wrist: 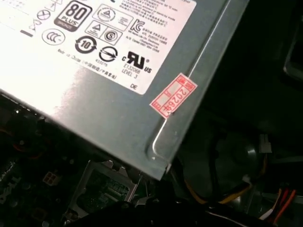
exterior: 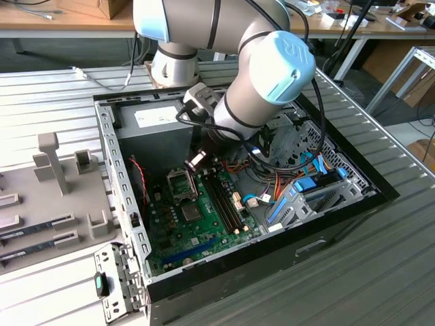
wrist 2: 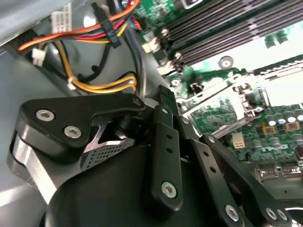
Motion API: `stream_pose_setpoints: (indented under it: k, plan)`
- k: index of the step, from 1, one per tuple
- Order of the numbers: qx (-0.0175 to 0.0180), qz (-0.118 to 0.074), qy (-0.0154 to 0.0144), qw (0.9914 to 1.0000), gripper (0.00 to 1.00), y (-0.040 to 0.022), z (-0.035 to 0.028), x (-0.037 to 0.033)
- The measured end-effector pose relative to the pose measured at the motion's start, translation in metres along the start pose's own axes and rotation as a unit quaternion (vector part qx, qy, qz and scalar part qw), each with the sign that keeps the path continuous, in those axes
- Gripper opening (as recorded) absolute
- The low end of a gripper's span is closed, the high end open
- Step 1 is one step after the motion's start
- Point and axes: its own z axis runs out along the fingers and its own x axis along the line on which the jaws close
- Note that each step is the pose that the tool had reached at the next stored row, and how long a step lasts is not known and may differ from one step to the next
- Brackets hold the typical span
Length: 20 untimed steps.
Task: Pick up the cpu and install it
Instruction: 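Close the cpu cover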
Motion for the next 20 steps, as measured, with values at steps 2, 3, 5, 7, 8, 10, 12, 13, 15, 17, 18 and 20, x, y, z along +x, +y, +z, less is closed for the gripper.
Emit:
stream_pose_setpoints:
  k: [2,3,5,7,8,10,12,13,15,17,18,20]
  plan:
    - [-0.0057,-0.011,0.0008,0.99992,0.11,-0.0002,0.0005,0.0]
    - [-0.0082,-0.019,0.0022,0.99979,0.11,-0.0003,0.0009,0.0]
    - [-0.0125,-0.051,0.012,0.99853,0.11,-0.0008,0.0025,0.0001]
    - [-0.0137,-0.061,0.0151,0.99792,0.11,-0.0014,0.0037,-0.0001]
    - [-0.0142,-0.064,0.0158,0.99773,0.11,-0.0018,0.0043,-0.0004]
    - [-0.0156,-0.071,0.0175,0.99722,0.11,-0.0029,0.0064,-0.0009]
    - [-0.0165,-0.076,0.0188,0.99681,0.11,-0.0037,0.008,-0.0014]
    - [-0.0172,-0.08,0.0198,0.99649,0.11,-0.0042,0.0089,-0.0017]
    - [-0.0182,-0.086,0.0216,0.9959,0.11,-0.0051,0.0112,-0.0018]
    - [-0.0183,-0.087,0.0221,0.99576,0.11,-0.0054,0.0115,-0.0016]
    - [-0.0185,-0.088,0.0221,0.99573,0.11,-0.006,0.0115,-0.0014]
    - [-0.0187,-0.088,0.022,0.99572,0.11,-0.007,0.0111,-0.0006]
